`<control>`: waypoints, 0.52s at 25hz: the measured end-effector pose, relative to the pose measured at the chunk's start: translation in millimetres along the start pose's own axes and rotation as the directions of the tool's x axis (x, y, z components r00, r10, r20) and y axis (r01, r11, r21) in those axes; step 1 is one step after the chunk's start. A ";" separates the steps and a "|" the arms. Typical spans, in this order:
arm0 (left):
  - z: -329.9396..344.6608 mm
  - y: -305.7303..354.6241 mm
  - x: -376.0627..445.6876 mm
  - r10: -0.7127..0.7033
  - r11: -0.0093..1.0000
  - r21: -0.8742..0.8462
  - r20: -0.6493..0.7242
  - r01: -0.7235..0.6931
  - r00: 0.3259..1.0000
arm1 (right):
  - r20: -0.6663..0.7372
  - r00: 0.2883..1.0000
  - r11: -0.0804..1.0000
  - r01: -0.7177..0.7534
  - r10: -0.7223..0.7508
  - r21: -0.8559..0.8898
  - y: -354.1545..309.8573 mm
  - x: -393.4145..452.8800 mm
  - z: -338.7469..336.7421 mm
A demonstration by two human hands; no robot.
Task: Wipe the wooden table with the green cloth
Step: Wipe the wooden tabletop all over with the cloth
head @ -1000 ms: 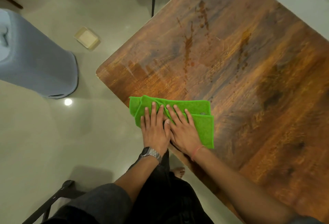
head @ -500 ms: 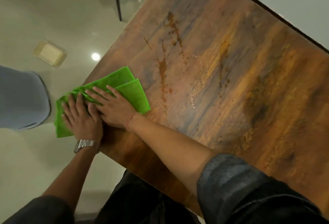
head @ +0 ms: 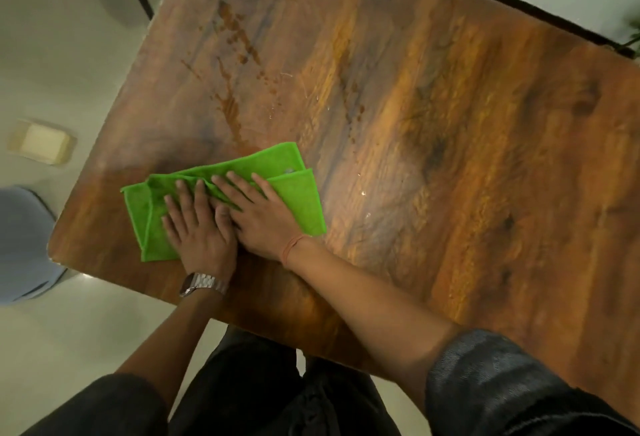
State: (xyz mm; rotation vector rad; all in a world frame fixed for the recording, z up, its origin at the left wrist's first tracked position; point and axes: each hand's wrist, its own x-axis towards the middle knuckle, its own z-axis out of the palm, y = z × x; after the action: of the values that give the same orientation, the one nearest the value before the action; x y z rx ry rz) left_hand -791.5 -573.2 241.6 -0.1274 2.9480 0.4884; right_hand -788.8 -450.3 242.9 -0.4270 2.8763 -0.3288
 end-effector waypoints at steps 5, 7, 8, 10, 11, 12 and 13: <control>28.9 75.0 -94.1 0.203 0.979 0.004 0.147 -0.206 0.968 | 0.025 0.975 0.974 -0.224 0.223 0.044 45.5 -132.0 5.0; 43.1 101.8 -138.7 0.281 0.956 0.017 0.223 -0.292 0.933 | 0.011 0.948 0.947 -0.319 0.319 0.043 58.8 -193.8 12.7; 49.4 113.9 -160.7 0.320 0.940 0.033 0.255 -0.339 0.912 | -0.006 0.929 0.928 -0.370 0.371 0.050 63.2 -223.9 17.4; 60.5 133.0 -198.1 0.399 0.897 0.067 0.303 -0.437 0.866 | -0.037 0.892 0.892 -0.447 0.450 0.063 68.7 -275.7 27.3; 64.5 138.9 -211.6 0.427 0.877 0.078 0.327 -0.474 0.843 | -0.036 0.882 0.882 -0.468 0.470 0.060 70.2 -294.3 31.6; 66.7 142.8 -221.2 0.445 0.862 0.087 0.342 -0.500 0.828 | -0.028 0.876 0.876 -0.479 0.481 0.057 71.4 -308.2 33.8; 67.7 145.2 -225.7 0.453 0.855 0.092 0.346 -0.510 0.822 | -0.018 0.874 0.873 -0.484 0.486 0.057 72.5 -315.9 34.4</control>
State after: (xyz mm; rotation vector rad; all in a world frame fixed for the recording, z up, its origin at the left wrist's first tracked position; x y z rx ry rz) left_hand -575.8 -400.8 260.3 0.6779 2.6640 0.2573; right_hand -504.0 -292.0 248.2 0.3185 2.8661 -0.3159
